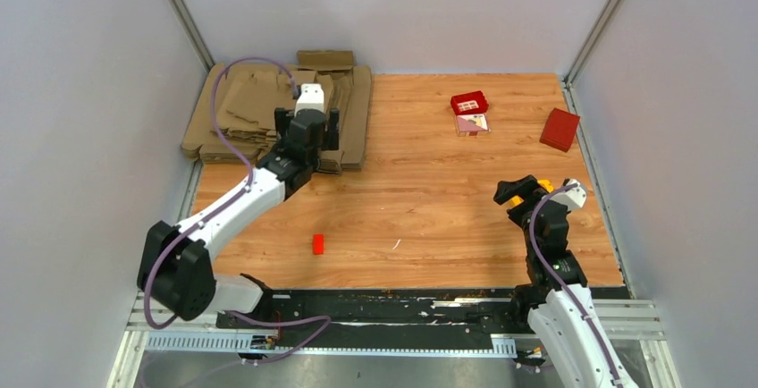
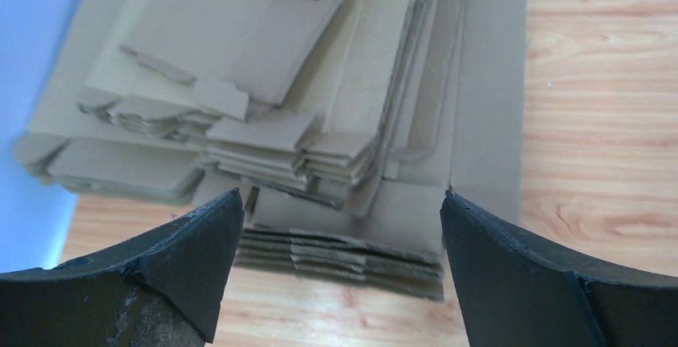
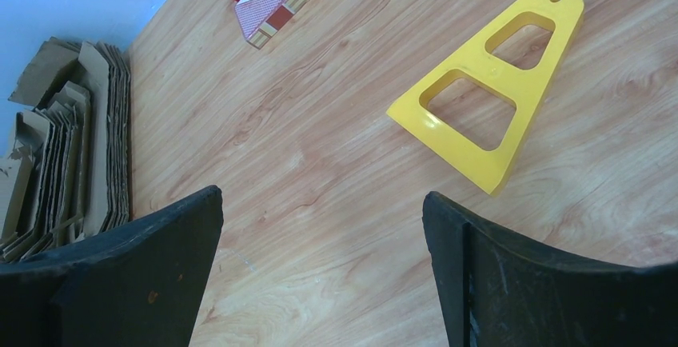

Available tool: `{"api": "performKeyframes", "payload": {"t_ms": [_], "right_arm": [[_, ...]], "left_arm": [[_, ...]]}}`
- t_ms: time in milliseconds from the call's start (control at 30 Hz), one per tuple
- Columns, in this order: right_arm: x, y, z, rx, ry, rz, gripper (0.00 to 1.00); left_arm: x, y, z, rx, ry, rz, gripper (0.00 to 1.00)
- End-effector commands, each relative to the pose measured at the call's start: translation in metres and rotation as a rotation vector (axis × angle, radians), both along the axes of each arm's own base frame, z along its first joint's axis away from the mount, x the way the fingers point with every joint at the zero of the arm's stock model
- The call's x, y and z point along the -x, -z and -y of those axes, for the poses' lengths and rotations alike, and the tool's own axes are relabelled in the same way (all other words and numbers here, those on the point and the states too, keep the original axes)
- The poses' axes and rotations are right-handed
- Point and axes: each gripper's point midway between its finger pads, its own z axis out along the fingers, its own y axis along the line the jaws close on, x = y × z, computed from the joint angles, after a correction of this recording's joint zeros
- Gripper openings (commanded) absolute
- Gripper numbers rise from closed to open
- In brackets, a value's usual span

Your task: Fold the paper box

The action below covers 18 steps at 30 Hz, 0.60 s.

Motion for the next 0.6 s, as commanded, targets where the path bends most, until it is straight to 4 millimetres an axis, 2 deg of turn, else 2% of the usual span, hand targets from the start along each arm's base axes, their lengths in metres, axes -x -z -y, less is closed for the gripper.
{"api": "performKeyframes", "payload": {"t_ms": [0,167,367,433,567], "right_arm": [[-0.004,-0.016,-0.003,-0.004,-0.018,0.048,0.95],[-0.005,-0.014,-0.007,-0.009,-0.037,0.049,0.95],[-0.008,-0.007,-0.010,-0.014,-0.052,0.026,0.94],[-0.009,-0.005,-0.011,-0.013,-0.053,0.017,0.95],[-0.011,-0.001,-0.011,-0.014,-0.055,0.005,0.94]], "left_arm": [[-0.022,-0.022,-0.018,-0.208,-0.064,-0.029,1.00],[-0.061,-0.031,-0.017,-0.324,-0.049,-0.078,0.97],[-0.113,0.016,-0.018,-0.417,-0.008,-0.325,0.95],[-0.125,0.036,-0.019,-0.445,0.008,-0.419,0.92],[-0.145,0.063,-0.026,-0.478,0.007,-0.524,0.87]]}}
